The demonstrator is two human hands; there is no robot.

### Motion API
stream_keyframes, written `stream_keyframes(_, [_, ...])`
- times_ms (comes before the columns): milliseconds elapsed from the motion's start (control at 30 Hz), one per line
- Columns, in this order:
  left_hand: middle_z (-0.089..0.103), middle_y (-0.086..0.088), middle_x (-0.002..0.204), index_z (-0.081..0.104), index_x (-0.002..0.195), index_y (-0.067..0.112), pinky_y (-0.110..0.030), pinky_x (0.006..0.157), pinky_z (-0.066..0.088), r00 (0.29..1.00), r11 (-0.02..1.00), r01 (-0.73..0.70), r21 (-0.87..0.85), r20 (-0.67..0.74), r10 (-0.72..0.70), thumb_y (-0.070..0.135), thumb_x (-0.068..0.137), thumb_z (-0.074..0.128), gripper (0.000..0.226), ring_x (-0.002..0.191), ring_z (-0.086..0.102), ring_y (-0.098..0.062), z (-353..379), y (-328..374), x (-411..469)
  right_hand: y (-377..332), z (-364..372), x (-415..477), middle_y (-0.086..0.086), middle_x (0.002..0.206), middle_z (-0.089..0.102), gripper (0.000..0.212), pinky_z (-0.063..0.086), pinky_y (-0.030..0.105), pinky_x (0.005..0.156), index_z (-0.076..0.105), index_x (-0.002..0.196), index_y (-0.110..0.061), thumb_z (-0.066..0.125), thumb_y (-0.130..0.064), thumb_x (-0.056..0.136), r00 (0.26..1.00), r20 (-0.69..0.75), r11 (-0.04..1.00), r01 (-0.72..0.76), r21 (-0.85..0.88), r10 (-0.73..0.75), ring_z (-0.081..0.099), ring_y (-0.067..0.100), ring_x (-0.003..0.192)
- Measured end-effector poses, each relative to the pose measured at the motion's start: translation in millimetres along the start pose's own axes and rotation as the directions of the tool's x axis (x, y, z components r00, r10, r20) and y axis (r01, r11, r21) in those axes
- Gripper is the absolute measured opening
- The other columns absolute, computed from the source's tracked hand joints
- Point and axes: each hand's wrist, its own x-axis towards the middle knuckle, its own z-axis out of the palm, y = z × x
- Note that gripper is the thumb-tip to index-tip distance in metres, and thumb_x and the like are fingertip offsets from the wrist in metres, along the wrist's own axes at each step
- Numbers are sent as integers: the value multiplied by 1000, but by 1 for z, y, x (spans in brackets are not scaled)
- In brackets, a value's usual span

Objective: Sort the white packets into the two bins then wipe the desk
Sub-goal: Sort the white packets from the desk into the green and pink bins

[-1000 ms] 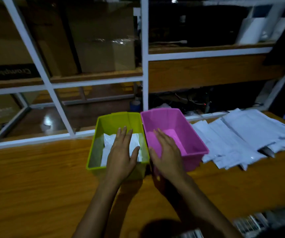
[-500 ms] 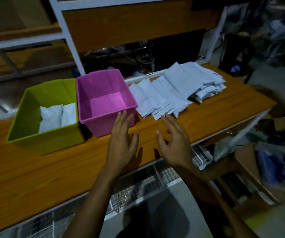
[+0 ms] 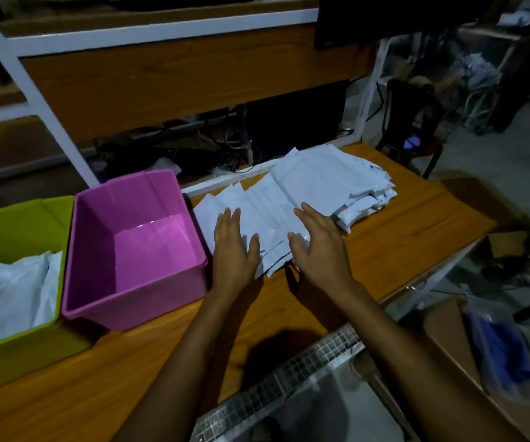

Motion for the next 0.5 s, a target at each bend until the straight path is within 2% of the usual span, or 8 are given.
stream_keyframes(67, [21,-10,159,26,149,9,-38,118,15,999,999,53,10,-15,-52,30,98,46,59,149,11,-25,16,-12,20,11,6,24,8,149,42,49,37,40,108,48,139,-10,55,-27,95,1000,21,999,15,-46,-14,37,27,136])
stream_keyframes(167, [21,-12,159,24,150,5,-36,119,11,984,984,176,30,-24,-175,29,99,44,60,149,10,-26,36,-29,44,29,14,60,11,148,44,48,36,40,108,48,139,-7,56,-24,94,998,54,994,32,-102,-26,38,29,135])
stream_keyframes(233, [27,-14,156,29,148,1,-35,119,12,964,964,263,31,-49,-261,24,101,42,54,147,16,-28,48,-43,60,43,19,85,14,147,44,48,36,40,108,48,138,-4,56,-20,94,995,81,989,64,-134,-53,39,31,134])
stream_keyframes(333, [48,-26,138,50,128,-8,-45,115,28,922,929,369,15,-131,-364,9,97,42,36,134,38,-41,62,-68,81,70,26,123,17,147,43,47,31,39,112,48,137,-1,55,-17,93,992,108,969,92,-229,-68,37,33,137])
stream_keyframes(400, [54,-28,122,55,111,-8,-52,102,40,883,887,455,75,-168,-439,4,91,45,25,120,47,-44,68,-84,92,88,32,148,20,148,41,45,24,40,116,49,135,1,54,-16,93,984,142,942,147,-301,-108,33,33,140])
stream_keyframes(433, [53,-27,122,54,112,-6,-53,99,42,868,866,486,116,-177,-463,6,90,48,26,118,47,-43,69,-89,96,97,35,160,20,149,38,46,20,40,117,48,136,1,53,-17,93,975,184,921,184,-344,-126,29,33,142])
stream_keyframes(500, [41,-26,138,47,132,1,-53,103,40,829,819,555,143,-173,-531,20,94,51,42,125,41,-45,73,-89,96,115,40,178,18,156,25,54,10,41,119,38,144,-4,50,-25,96,945,314,865,236,-442,-97,16,32,147])
